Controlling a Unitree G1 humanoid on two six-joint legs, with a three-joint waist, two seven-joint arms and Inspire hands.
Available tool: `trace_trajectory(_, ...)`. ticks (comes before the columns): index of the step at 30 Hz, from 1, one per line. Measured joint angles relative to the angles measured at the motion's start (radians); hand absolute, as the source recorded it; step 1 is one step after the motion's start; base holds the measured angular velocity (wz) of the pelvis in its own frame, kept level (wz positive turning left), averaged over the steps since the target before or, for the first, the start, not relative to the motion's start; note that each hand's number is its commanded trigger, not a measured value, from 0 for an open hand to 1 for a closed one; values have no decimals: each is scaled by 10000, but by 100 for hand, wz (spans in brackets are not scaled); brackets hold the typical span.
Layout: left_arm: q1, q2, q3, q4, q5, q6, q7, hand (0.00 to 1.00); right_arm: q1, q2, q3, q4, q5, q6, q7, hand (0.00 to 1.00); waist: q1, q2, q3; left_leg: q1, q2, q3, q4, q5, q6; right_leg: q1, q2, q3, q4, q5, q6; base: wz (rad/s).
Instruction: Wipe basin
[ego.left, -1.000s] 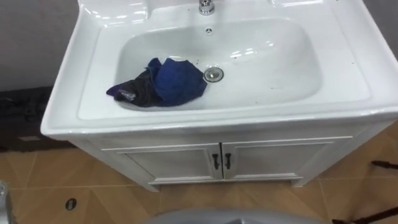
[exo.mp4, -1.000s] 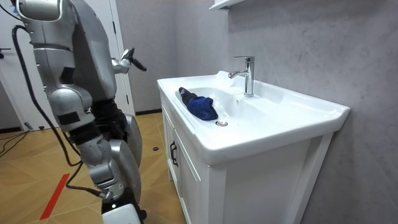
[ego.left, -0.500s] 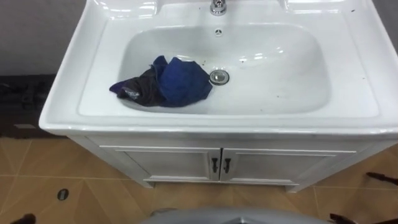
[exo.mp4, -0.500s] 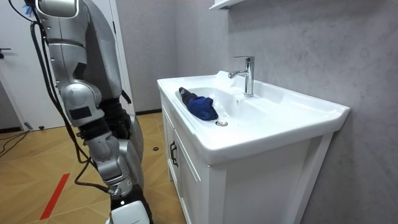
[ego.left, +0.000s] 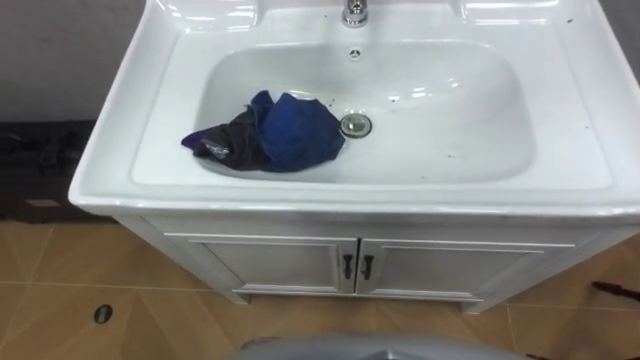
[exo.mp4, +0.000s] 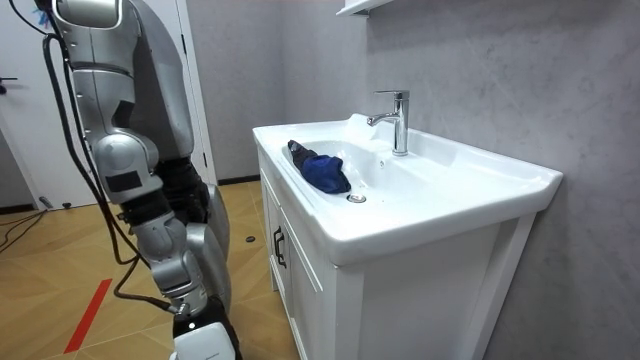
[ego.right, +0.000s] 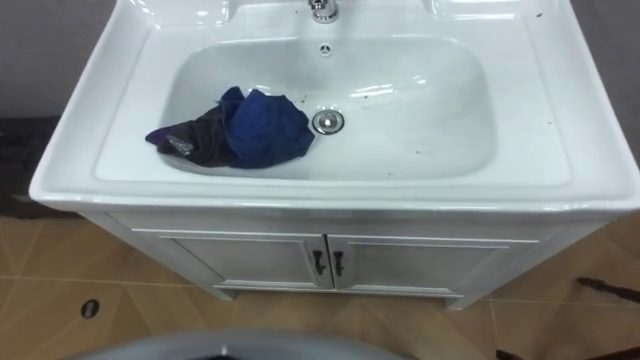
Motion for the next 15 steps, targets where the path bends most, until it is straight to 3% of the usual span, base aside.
trace_trajectory(5,-137,-32,-617,839,810,31,-1104,0,-106,67,-8,33,-18,-199,7,0,-132,-79,3,29,3,5,-13,0,0,99,-20,-30,-95,-6,9,4)
trace_trajectory(7,-156,-32,-1157,1178,899,286,-1669,0,-122,255,11,44,-21,-193,17,0,-367,-217,20,-7,2,23,-2,1,0,155,-28,-129,-168,-13,24,12)
trace_trajectory(10,-202,-95,-1892,1489,972,612,-2359,0,-153,406,316,187,47,-192,70,0,-442,-320,49,29,7,300,0,1,1,203,-17,-72,-197,-33,58,2)
trace_trajectory(15,-527,-227,-2041,1790,1392,826,-3153,0,-339,436,597,372,324,-196,180,0,-437,-377,95,29,10,522,-8,-16,24,159,-16,48,-205,-46,83,-5)
